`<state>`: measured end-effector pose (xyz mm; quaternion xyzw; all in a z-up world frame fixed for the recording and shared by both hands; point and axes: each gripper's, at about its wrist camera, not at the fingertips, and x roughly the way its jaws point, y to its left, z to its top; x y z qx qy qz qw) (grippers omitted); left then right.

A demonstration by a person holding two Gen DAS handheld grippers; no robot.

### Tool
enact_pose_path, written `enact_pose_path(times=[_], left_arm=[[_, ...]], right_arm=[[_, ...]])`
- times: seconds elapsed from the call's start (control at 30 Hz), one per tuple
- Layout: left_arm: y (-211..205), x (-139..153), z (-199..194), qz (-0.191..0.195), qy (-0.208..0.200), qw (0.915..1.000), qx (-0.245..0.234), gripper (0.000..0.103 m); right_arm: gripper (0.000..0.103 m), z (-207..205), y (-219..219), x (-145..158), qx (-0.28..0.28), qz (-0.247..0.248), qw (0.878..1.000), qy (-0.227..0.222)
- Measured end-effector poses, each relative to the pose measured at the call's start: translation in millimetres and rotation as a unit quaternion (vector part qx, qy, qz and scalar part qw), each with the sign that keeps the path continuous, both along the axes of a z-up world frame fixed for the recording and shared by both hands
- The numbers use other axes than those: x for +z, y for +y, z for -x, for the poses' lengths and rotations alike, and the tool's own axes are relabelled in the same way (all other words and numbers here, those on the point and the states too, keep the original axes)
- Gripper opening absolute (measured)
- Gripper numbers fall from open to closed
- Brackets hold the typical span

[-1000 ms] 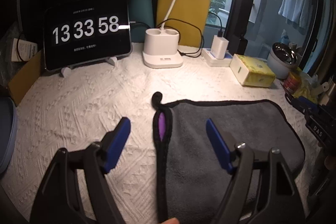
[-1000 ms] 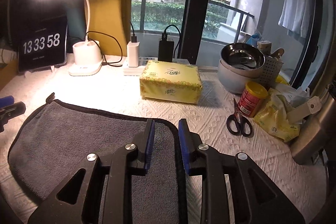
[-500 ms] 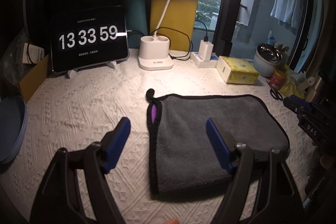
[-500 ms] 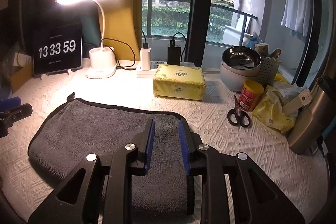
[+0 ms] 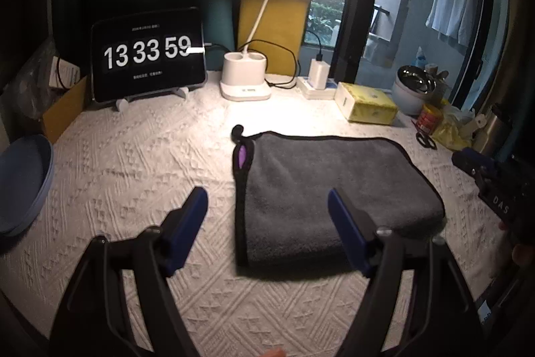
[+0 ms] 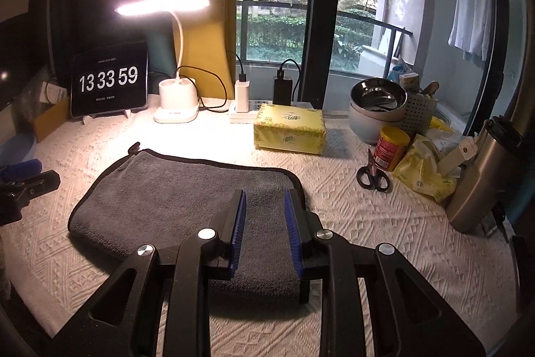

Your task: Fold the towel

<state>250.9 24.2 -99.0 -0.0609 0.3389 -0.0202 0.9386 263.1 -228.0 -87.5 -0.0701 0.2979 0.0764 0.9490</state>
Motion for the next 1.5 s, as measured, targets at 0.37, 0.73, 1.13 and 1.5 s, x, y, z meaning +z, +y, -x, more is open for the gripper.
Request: enact_pose_path(times=[0.37, 0.73, 1.13, 1.5], left_arm=[[-4, 1, 36, -0.001, -0.008, 1.0, -0.005, 0.076], [-16, -5, 77, 0.007, -0.02, 0.9995, -0.022, 0.076], [-25, -3, 142, -0.002, -0.1, 0.9947, -0.024, 0.076], [-27, 5, 180, -0.018, -0.163, 0.9863, -0.018, 0.076]], right_arm=[[0.026, 30, -1, 1, 0.004, -0.004, 1.0, 0.006], [0.026, 71, -9, 1, 0.008, -0.011, 1.0, -0.001], [0.026, 124, -12, -1, 0.018, -0.035, 0.998, -0.04], [0.027, 163, -19, 8, 0.003, -0.028, 0.995, -0.101]])
